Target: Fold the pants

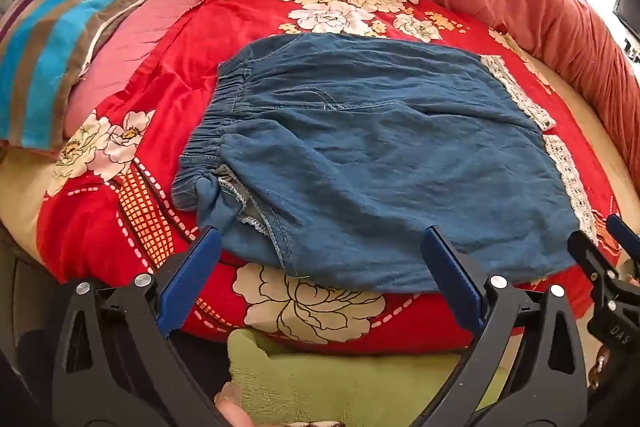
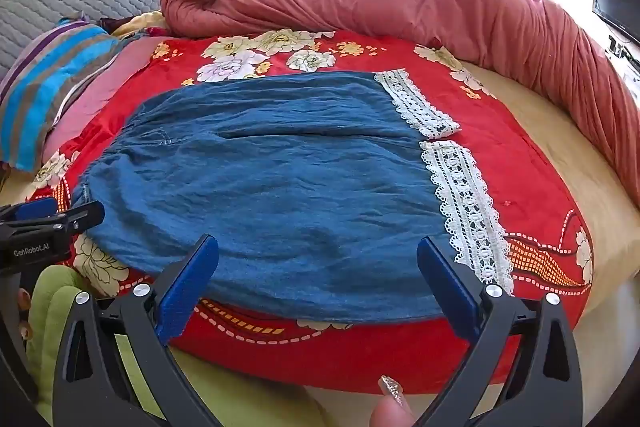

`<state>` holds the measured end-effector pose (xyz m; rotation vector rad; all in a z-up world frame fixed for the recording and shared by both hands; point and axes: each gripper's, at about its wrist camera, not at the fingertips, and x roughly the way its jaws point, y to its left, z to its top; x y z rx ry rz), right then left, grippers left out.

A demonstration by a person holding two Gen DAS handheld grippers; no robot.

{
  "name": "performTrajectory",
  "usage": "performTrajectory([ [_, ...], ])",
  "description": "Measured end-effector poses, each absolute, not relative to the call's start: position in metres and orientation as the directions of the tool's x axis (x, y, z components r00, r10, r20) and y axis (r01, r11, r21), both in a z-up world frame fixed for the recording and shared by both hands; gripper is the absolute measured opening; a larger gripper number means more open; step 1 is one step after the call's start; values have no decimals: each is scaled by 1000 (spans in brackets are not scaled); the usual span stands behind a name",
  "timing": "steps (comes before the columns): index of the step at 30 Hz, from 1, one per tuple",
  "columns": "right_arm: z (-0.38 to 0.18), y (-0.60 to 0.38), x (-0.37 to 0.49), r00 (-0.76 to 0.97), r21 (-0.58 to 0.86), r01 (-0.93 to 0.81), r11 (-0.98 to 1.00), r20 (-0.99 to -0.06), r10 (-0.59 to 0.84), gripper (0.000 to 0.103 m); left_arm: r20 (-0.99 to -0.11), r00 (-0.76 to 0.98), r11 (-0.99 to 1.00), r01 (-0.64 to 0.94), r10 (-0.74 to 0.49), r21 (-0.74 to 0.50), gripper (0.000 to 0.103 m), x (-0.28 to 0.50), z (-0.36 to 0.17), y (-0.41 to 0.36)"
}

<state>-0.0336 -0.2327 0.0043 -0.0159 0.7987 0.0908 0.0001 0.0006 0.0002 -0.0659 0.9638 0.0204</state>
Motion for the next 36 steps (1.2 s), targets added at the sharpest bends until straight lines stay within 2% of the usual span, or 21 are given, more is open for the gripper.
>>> performTrajectory([
  [1, 5, -229, -34, 693, -10, -89, 996, -718, 55, 99, -822, 570, 998, -52, -9, -47, 94, 0, 0, 0],
  [36, 5, -226, -37, 686, -24, -87, 996, -727, 42, 99, -817, 576, 999, -20, -30, -51, 94, -1, 0, -4],
])
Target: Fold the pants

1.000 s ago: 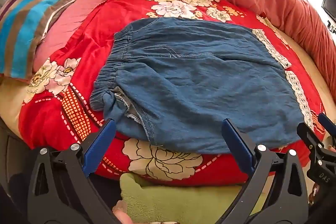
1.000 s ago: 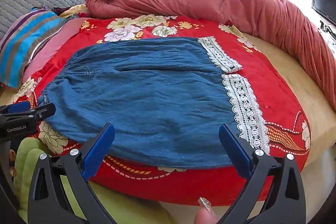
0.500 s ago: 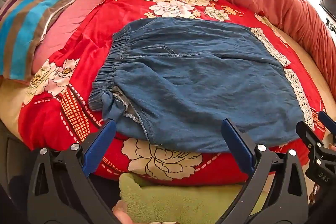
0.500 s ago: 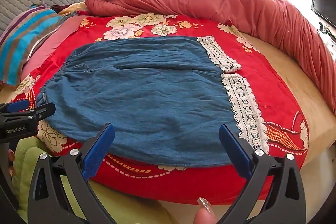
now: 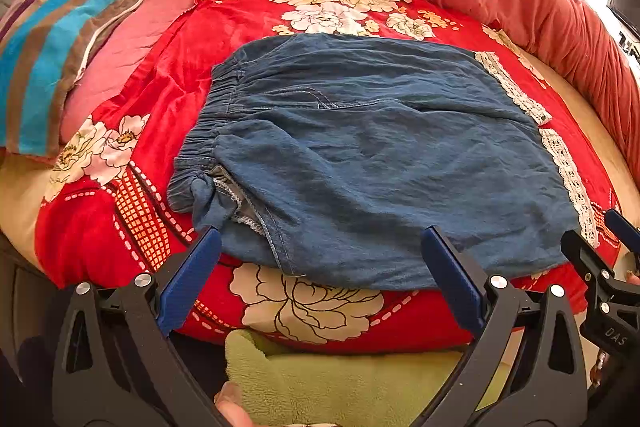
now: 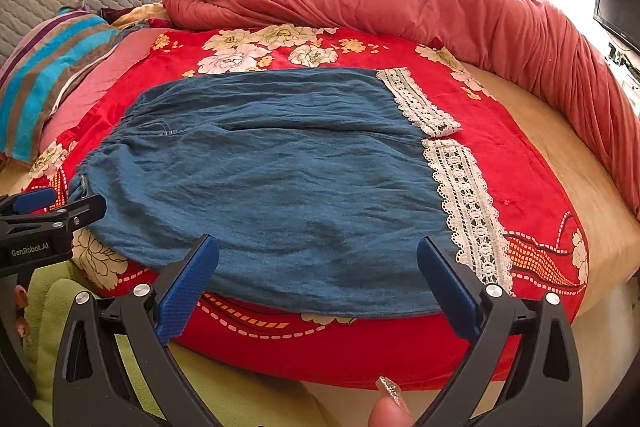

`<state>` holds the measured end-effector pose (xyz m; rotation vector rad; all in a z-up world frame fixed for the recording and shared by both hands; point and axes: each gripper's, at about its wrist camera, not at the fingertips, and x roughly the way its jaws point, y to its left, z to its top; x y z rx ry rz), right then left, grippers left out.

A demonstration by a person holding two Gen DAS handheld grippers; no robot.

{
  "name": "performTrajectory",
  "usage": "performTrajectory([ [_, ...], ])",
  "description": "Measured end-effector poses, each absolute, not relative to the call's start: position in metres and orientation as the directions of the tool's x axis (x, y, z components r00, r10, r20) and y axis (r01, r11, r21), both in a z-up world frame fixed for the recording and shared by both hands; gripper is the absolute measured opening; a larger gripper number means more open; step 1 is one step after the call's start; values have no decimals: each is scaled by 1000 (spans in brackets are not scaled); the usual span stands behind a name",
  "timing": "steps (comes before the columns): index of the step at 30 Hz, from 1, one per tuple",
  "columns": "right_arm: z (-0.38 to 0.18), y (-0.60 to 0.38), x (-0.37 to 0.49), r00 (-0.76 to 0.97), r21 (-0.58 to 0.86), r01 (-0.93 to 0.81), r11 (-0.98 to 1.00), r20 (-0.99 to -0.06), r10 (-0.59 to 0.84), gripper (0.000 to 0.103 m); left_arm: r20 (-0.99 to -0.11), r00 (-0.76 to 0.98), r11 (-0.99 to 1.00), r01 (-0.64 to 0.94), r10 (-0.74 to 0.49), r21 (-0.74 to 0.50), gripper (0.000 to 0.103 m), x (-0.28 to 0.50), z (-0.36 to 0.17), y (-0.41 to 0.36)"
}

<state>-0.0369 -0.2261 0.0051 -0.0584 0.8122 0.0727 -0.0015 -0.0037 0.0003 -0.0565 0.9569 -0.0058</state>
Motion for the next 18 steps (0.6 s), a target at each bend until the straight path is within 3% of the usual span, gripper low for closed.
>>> performTrajectory([
  [18, 1, -222, -35, 680, -26, -94, 995, -732, 45, 99, -817, 576, 998, -21, -34, -56, 94, -3, 1, -1],
])
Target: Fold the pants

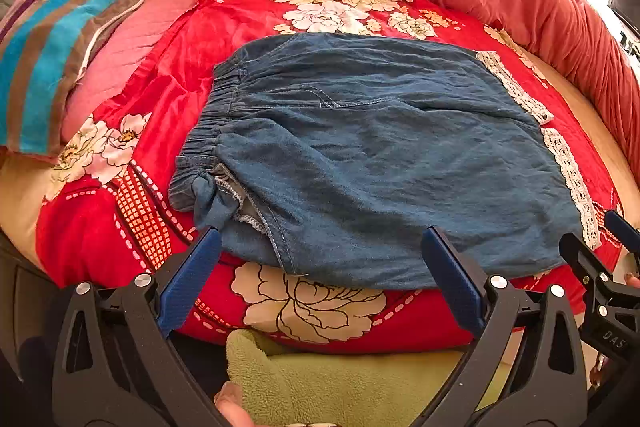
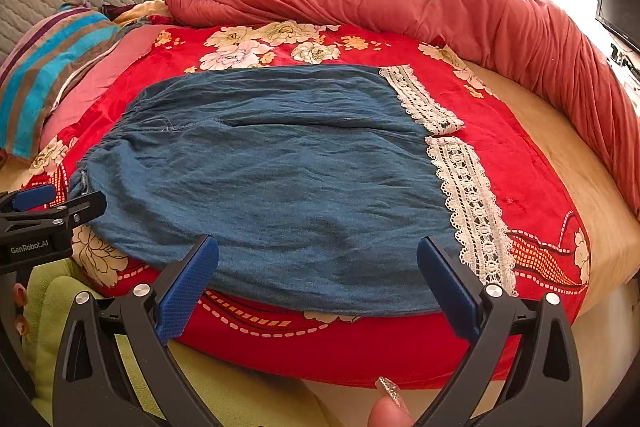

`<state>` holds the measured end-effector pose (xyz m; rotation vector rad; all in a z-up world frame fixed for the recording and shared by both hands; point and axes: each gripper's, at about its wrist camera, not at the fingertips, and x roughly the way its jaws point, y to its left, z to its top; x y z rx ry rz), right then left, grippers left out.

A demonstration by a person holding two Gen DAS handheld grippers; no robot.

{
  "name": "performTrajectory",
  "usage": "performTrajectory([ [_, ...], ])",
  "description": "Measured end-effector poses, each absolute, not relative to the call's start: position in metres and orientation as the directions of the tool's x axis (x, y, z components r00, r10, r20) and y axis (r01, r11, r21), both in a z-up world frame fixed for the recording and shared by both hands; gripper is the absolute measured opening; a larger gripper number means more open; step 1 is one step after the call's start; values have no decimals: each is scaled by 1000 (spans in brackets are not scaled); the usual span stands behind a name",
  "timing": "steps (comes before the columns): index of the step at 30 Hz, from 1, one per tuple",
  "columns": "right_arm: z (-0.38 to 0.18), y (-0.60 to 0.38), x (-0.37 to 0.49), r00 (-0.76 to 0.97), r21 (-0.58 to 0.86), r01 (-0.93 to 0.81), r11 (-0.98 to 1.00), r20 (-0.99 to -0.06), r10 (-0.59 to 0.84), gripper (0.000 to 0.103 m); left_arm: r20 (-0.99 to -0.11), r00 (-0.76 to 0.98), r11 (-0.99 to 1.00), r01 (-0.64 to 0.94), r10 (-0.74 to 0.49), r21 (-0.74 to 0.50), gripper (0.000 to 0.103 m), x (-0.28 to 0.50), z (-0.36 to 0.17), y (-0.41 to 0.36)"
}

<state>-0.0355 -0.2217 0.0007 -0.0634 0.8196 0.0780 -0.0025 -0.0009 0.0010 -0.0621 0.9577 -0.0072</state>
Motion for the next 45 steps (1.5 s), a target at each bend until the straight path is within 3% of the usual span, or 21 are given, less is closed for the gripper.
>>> performTrajectory([
  [23, -5, -224, -25, 654, -6, -94, 996, -755, 57, 99, -820, 571, 998, -31, -34, -62, 94, 3, -1, 5],
  [32, -5, -229, 10, 631, 49, -78, 996, -771, 88, 99, -824, 566, 997, -60, -6, -49, 94, 19, -6, 19],
  [45, 3, -191, 92, 613, 46, -209, 977, -772, 168, 99, -839, 544, 995, -89, 10, -46, 94, 79, -8, 62],
])
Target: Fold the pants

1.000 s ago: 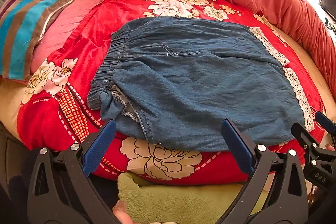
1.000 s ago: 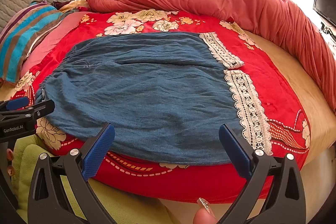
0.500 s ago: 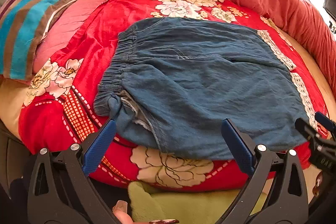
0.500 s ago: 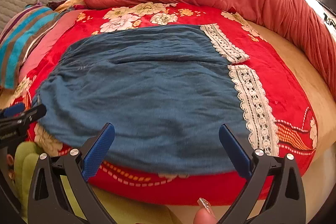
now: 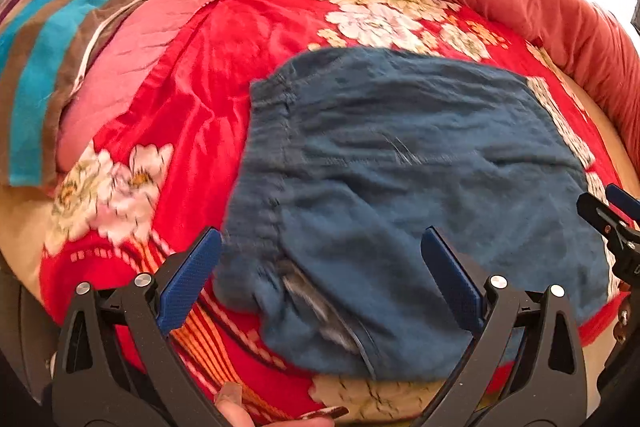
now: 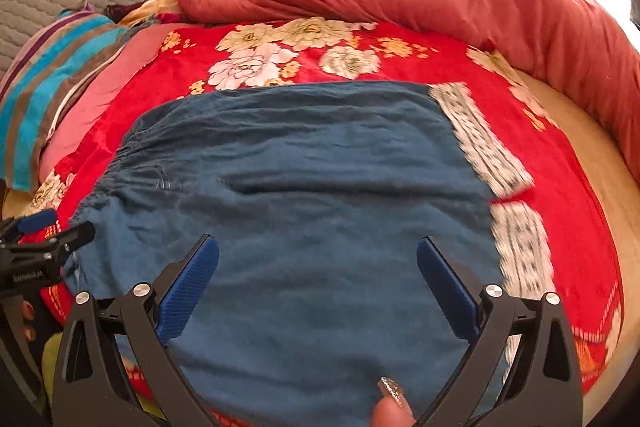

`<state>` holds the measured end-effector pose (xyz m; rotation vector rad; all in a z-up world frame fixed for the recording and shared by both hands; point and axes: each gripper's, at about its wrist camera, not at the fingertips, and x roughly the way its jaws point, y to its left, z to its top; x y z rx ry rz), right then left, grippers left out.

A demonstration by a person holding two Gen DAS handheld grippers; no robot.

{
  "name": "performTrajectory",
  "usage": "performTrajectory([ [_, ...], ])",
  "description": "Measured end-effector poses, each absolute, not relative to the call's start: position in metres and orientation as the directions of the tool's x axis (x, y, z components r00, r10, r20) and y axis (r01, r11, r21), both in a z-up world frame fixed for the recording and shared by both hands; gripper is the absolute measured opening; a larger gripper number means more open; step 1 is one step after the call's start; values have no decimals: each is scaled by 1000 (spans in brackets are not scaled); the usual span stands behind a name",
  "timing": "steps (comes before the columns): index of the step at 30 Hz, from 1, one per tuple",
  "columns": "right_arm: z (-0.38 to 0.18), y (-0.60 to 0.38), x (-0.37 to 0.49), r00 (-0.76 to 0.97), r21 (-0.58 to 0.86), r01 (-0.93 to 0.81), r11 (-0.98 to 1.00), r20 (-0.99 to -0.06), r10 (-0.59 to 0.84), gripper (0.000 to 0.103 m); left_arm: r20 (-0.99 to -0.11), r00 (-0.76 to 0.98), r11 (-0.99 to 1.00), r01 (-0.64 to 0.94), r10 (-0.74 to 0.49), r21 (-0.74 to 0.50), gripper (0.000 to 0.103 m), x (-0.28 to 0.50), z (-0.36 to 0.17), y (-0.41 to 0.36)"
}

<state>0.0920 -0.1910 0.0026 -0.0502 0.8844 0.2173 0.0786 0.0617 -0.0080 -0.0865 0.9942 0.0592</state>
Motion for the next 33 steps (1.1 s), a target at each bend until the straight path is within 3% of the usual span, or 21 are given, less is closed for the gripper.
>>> performTrajectory([
  [15, 6, -112, 199, 616, -89, -438, 895, -754, 226, 99, -874, 480, 991, -135, 77, 13, 94, 179, -17, 129],
  [24, -12, -89, 257, 605, -189, -492, 850, -776, 178, 99, -889, 456, 994, -109, 29, -24, 94, 229, -42, 136],
  [26, -14, -84, 266, 597, -194, -508, 839, -781, 181, 99, -890, 455, 994, -105, 17, -35, 89, 235, -48, 136],
  [28, -17, -78, 273, 588, -204, -541, 816, -785, 194, 99, -894, 449, 996, -69, -16, -53, 63, 238, -54, 132],
  [31, -22, -68, 281, 573, -222, -590, 777, -793, 208, 99, -885, 463, 998, -13, -52, -65, 36, 237, -58, 122],
  [33, -26, -62, 286, 561, -233, -613, 755, -802, 208, 99, -871, 491, 1000, 4, -17, -18, 33, 231, -55, 115],
])
